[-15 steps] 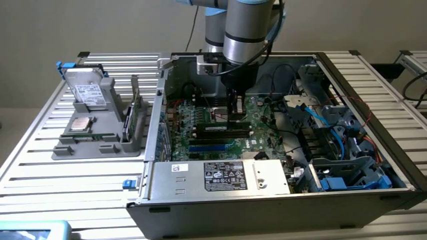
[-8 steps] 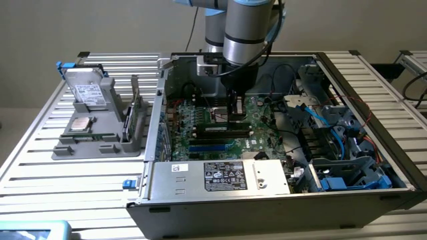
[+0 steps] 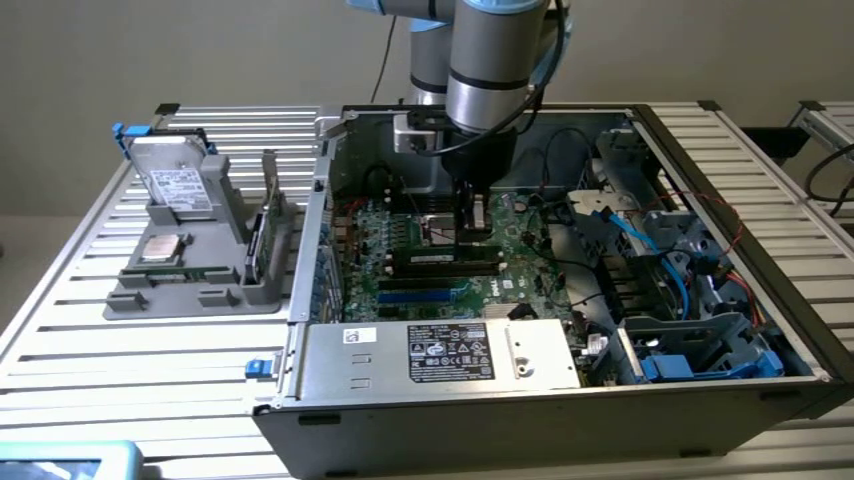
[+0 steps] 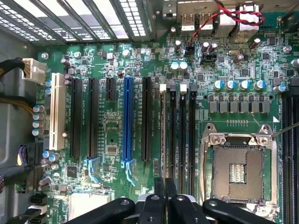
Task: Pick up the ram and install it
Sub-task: 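Insert the ram into the slot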
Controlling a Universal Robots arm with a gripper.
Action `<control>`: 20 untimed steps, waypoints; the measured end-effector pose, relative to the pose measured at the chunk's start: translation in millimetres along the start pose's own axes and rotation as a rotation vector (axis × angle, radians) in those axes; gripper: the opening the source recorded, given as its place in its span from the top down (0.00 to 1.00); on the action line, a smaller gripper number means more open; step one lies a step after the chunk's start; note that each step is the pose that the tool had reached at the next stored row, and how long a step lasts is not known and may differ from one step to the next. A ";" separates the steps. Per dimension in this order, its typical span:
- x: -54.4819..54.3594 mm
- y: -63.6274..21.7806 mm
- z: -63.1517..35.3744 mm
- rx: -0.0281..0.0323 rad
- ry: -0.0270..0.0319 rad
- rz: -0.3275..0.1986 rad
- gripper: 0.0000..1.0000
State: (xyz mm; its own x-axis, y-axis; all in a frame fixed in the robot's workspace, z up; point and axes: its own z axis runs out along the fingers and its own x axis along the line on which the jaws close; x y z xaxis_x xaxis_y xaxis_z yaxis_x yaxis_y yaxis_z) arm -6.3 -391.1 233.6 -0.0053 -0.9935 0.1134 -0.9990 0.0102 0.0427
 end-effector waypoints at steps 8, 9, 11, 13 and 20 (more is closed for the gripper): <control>-1.3 0.0 1.1 0.0000 0.0001 0.000 0.87; -1.3 0.0 1.2 -0.0001 0.0002 0.000 0.87; -1.3 -0.1 1.7 0.0000 0.0001 0.000 0.87; -1.3 -0.1 1.9 -0.0001 0.0003 0.000 0.87; -1.0 -0.9 2.6 0.0000 0.0006 0.000 0.87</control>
State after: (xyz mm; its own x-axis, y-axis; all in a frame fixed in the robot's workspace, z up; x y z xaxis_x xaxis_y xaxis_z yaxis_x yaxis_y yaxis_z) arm -5.6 -390.5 230.8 -0.0052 -0.9935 0.1139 -0.9990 0.0101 0.0427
